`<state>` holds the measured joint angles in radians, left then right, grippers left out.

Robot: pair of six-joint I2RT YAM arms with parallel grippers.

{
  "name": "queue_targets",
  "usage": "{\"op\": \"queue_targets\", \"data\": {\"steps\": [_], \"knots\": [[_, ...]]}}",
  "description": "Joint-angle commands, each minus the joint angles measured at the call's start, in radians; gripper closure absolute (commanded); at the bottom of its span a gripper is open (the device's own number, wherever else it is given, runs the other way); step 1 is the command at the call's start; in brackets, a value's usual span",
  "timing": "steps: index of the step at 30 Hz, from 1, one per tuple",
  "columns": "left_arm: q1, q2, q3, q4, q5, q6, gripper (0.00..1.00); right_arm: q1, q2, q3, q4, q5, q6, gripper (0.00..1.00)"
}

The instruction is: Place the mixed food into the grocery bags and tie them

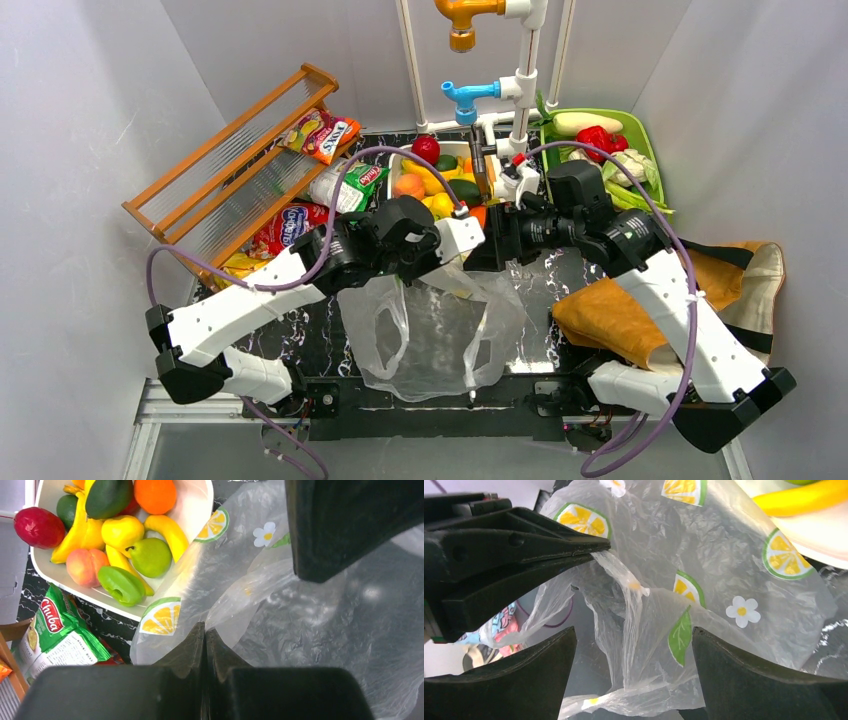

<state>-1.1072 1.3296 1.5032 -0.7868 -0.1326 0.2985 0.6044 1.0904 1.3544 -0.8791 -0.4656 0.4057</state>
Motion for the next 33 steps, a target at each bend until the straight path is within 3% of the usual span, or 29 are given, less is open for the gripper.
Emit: {"op": "queue_targets", "data": {"steps": [1,14,22,25,28,31,32,33], "knots": [[0.035,-0.005,0.062,-0.027,0.067,0.034,1.00,0.000,0.038,0.034,0.082,-0.130,-0.042,0.08],[0.067,0.024,0.118,-0.023,0.128,0.023,1.00,0.049,0.209,0.089,0.122,-0.145,-0.069,0.10],[0.074,0.033,0.152,-0.026,0.114,0.014,1.00,0.076,0.258,0.081,0.128,-0.144,-0.070,0.27],[0.079,0.031,0.166,-0.028,0.114,0.006,1.00,0.078,0.266,0.077,0.126,-0.127,-0.073,0.42],[0.079,0.029,0.170,-0.025,0.110,-0.002,1.00,0.078,0.272,0.093,0.096,-0.048,-0.072,0.75],[0.080,0.031,0.175,-0.028,0.067,-0.024,0.98,0.079,0.263,0.125,0.041,0.122,-0.057,0.98],[0.080,0.031,0.180,-0.031,0.040,-0.041,0.87,0.081,0.251,0.130,0.033,0.182,-0.045,0.99],[0.079,0.032,0.186,-0.036,0.008,-0.056,0.69,0.080,0.238,0.134,0.025,0.230,-0.032,0.99]]}}
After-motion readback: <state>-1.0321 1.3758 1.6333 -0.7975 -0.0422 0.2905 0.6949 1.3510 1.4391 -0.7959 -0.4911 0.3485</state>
